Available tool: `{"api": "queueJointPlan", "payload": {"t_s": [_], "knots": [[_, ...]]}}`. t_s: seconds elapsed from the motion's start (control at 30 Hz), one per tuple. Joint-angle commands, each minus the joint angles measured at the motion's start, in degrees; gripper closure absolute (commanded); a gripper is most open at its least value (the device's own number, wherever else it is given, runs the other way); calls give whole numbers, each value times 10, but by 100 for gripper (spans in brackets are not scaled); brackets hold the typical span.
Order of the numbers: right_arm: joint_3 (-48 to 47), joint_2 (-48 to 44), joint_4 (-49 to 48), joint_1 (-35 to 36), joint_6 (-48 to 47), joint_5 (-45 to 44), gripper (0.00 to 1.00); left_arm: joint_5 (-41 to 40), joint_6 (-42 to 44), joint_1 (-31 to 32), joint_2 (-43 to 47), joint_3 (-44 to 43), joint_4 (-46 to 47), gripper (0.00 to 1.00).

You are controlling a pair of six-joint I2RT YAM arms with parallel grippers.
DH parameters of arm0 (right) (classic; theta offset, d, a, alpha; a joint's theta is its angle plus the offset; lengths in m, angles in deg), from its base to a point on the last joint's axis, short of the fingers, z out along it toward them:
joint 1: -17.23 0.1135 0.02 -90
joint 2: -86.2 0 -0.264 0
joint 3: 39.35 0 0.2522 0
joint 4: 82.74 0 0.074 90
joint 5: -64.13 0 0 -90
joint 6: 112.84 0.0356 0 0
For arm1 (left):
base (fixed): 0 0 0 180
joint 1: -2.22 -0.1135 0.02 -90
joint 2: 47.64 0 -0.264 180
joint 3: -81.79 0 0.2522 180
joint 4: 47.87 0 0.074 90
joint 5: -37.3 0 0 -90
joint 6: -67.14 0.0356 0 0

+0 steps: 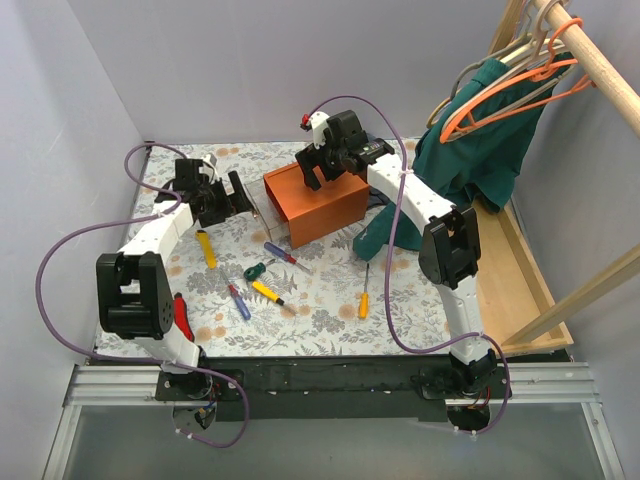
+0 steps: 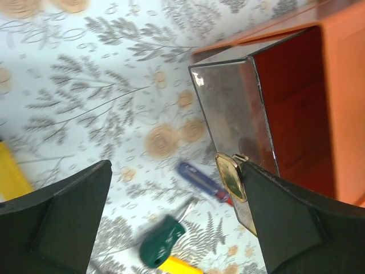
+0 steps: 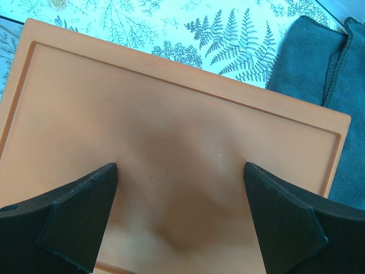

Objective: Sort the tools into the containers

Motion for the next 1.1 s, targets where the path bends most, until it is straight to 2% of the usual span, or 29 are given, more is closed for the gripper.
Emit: {"api": "queueJointPlan", "payload": {"t_s": [0.0,0.27,0.33,0.4,0.43,0.5,0.57,0.6,0.63,0.7,0.8,0.83,0.87,0.93,1.07], "knots": [[16,37,56,-8,-12,-23,1,-75,66,-22,41,32,-89,3],[25,31,57,-8,-17,-19,1,-74,109,-51,128,44,-86,2],[23,31,56,-8,-18,-18,1,-50,130,-51,157,46,-61,2],[23,31,56,-8,-18,-18,1,17,192,-51,212,65,-45,2],[20,31,56,-8,-18,-17,1,52,230,-51,232,75,-44,2],[19,32,55,-8,-18,-17,1,138,358,-51,278,104,-65,2],[20,32,56,-8,-20,-18,1,184,453,-51,302,138,-129,2],[21,32,56,-8,-20,-17,2,230,565,-51,328,150,-155,2],[23,32,56,-8,-21,-17,2,246,630,-51,339,162,-211,2],[24,30,56,-8,-23,-18,2,260,793,-46,371,208,-253,4],[30,26,56,-8,-24,-18,1,256,894,-43,388,255,-273,8],[31,24,56,-9,-26,-19,1,263,962,-43,383,262,-290,12],[32,22,56,-8,-27,-20,1,266,995,-43,377,265,-301,14],[40,17,55,-8,-31,-22,1,278,1113,-43,345,264,-355,26],[53,4,53,-8,-39,-26,1,290,1189,-44,308,265,-364,27]]}}
